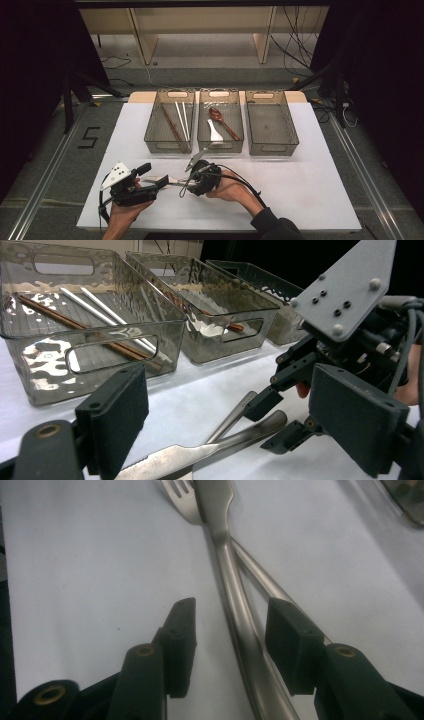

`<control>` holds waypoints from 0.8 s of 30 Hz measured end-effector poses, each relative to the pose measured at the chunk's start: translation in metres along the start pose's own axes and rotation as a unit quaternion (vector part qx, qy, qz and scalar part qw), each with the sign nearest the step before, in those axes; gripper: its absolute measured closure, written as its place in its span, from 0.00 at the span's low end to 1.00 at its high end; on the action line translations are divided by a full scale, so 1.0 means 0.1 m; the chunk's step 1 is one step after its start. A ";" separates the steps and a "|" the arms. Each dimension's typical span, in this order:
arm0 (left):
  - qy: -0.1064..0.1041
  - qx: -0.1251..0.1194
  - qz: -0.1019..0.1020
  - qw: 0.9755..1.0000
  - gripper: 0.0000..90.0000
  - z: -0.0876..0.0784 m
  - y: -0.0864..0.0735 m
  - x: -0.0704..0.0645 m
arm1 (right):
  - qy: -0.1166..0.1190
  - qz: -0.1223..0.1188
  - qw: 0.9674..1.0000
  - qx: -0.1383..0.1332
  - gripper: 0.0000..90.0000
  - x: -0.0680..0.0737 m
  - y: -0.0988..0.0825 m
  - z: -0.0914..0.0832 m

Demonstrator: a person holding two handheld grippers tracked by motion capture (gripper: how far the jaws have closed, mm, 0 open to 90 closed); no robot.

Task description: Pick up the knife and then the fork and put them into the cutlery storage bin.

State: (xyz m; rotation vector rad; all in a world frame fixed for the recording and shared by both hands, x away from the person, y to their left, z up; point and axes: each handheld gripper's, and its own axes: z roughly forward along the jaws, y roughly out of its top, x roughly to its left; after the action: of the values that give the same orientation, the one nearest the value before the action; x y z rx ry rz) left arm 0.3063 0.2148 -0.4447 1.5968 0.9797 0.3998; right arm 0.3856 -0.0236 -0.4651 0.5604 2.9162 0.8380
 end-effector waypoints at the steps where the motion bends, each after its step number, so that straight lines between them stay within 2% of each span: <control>1: 0.000 0.000 0.000 1.000 0.17 0.00 0.00 0.00 | 0.000 -0.004 1.000 0.001 0.65 0.00 0.01 0.01; 7: -0.001 0.000 0.001 1.000 0.17 -0.01 0.00 0.00 | -0.004 -0.009 1.000 0.003 0.70 0.00 0.04 0.05; 16: -0.001 -0.001 0.000 1.000 0.17 -0.01 0.00 0.00 | -0.011 -0.022 1.000 0.020 0.73 0.00 0.06 0.09; 23: -0.001 0.000 0.001 1.000 0.17 0.00 0.00 0.00 | -0.007 -0.035 0.999 0.036 0.78 0.03 0.05 0.08; 24: 0.000 -0.001 0.000 1.000 0.17 0.00 0.00 0.00 | -0.008 -0.031 0.999 0.039 0.79 0.04 0.05 0.07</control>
State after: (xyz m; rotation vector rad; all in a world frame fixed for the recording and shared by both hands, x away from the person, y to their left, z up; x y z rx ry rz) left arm 0.3062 0.2150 -0.4446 1.5947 0.9793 0.3993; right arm 0.3850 -0.0144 -0.4685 0.4759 2.9461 0.7136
